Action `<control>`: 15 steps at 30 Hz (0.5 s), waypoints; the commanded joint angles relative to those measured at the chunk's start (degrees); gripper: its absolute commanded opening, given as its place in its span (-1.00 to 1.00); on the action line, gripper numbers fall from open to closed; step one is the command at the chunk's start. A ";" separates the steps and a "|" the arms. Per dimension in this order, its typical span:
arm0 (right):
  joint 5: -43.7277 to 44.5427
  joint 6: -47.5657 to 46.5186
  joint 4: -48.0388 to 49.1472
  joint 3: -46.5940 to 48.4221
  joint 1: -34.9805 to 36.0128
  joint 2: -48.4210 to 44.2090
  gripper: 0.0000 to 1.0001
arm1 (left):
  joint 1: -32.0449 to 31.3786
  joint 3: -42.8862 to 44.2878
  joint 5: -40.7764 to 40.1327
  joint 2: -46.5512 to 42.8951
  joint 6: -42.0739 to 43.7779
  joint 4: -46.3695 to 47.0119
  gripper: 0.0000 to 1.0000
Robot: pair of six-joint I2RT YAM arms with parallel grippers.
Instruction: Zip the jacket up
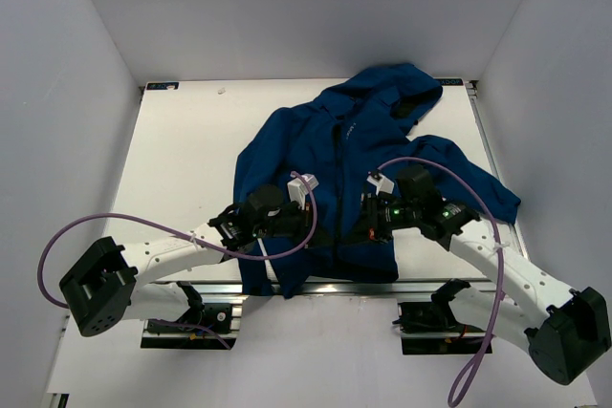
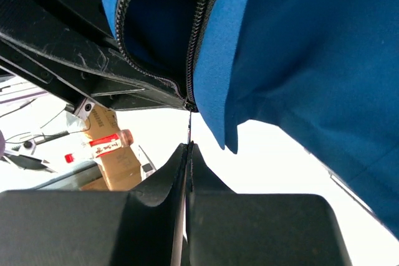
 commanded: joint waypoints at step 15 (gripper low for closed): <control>11.98 40.48 21.77 -4.70 -0.66 -7.35 -1.00 | -2.42 -1.58 -3.95 0.08 3.78 -3.42 -1.00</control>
